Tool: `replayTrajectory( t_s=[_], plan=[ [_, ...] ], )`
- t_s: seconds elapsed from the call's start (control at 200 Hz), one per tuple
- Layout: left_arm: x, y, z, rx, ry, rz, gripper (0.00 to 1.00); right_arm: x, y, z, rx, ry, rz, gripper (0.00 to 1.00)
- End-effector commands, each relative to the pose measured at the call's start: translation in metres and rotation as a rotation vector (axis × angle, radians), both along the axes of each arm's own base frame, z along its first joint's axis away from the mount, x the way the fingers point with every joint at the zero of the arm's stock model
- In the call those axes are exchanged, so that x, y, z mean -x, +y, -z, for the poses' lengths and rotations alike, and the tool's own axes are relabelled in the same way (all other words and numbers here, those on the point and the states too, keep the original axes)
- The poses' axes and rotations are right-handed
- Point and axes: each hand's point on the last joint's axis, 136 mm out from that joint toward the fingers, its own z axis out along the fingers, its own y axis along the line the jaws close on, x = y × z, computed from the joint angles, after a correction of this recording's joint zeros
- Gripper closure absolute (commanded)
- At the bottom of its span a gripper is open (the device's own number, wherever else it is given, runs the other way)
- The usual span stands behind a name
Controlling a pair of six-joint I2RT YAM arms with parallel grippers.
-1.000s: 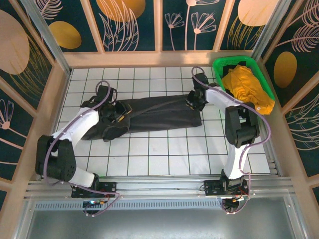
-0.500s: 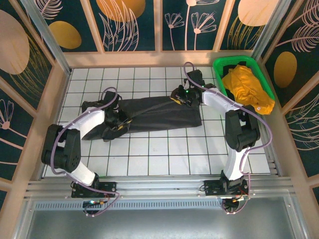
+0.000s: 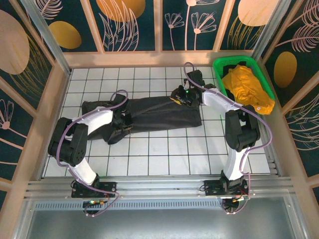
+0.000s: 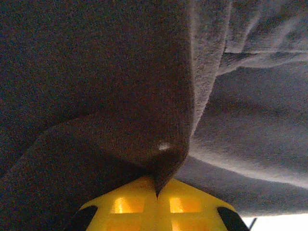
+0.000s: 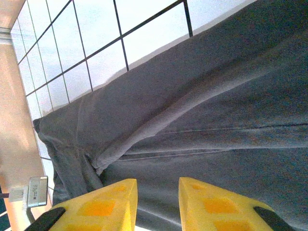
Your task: Fold and stack the t-shirts
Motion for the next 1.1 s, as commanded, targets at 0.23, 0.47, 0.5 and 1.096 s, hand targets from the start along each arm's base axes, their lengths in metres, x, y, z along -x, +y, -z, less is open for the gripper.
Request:
replayTrajectory(
  t_s=[0.23, 0.47, 0.5, 1.096],
  plan=[
    [-0.006, -0.024, -0.023, 0.114, 0.014, -0.014, 1.0, -0.001, 0.0, 0.003, -0.009, 0.015, 0.015, 0.71],
    [0.002, -0.011, -0.012, 0.022, 0.072, 0.008, 0.62, -0.006, 0.002, 0.009, -0.013, 0.031, 0.015, 0.71],
    [0.0, -0.006, -0.017, -0.008, 0.056, 0.003, 0.58, -0.007, 0.001, 0.009, -0.015, 0.031, 0.019, 0.71],
    [-0.028, 0.17, -0.025, -0.098, -0.137, -0.402, 0.5, -0.015, -0.008, 0.012, -0.087, 0.028, 0.013, 0.7]
  ],
)
